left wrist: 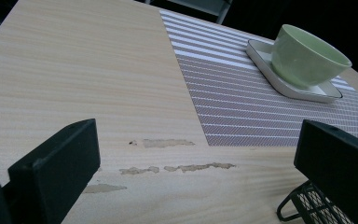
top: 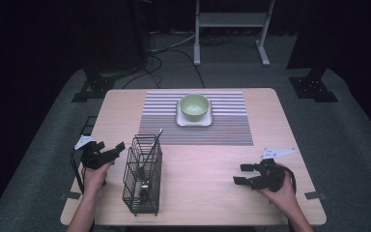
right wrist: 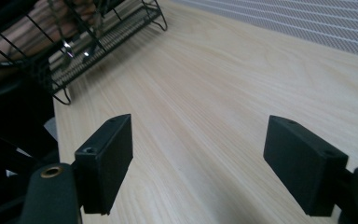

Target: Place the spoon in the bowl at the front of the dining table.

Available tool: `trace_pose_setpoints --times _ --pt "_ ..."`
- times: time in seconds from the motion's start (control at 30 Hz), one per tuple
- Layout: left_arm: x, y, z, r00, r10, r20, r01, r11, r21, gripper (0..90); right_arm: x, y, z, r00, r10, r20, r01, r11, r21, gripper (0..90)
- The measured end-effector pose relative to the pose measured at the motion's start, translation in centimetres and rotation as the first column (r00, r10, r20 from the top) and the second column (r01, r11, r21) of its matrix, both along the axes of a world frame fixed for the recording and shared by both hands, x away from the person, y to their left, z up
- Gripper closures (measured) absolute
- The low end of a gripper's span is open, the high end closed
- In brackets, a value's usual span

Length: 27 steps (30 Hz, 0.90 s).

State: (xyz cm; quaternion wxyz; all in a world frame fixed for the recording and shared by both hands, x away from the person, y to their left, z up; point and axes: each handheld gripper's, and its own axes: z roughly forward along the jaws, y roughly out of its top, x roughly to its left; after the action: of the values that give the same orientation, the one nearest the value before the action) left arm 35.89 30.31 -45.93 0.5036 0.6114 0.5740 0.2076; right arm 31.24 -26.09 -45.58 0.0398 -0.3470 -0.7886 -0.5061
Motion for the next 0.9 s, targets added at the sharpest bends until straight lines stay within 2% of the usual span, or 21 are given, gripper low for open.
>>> trace_pose_setpoints --times 0.17,0.47,0.63,0.9 --pt "0.0 0.1 0.0 1.0000 0.005 -0.002 -0.005 1.0000 -0.001 0.0 0.1 0.9 0.6 0.9995 0.029 -0.009 -0.029 0.999 0.034 22.8" --pt "-0.1 0.3 0.0 0.9999 0.010 0.002 -0.010 0.9999 -0.011 0.0 0.6 2.4 1.9 0.9983 0.055 -0.018 -0.054 0.997 0.056 22.8" --pt "-0.2 0.4 0.1 0.9999 0.012 0.003 -0.012 0.9999 -0.011 0.0 0.7 3.4 2.7 0.9972 0.072 -0.019 -0.071 0.996 0.055 22.8" --pt "-0.2 0.4 0.1 0.9999 0.014 0.003 -0.014 0.9998 -0.011 0.0 0.8 5.7 4.8 0.9911 0.133 -0.006 -0.133 0.990 0.040 22.8"
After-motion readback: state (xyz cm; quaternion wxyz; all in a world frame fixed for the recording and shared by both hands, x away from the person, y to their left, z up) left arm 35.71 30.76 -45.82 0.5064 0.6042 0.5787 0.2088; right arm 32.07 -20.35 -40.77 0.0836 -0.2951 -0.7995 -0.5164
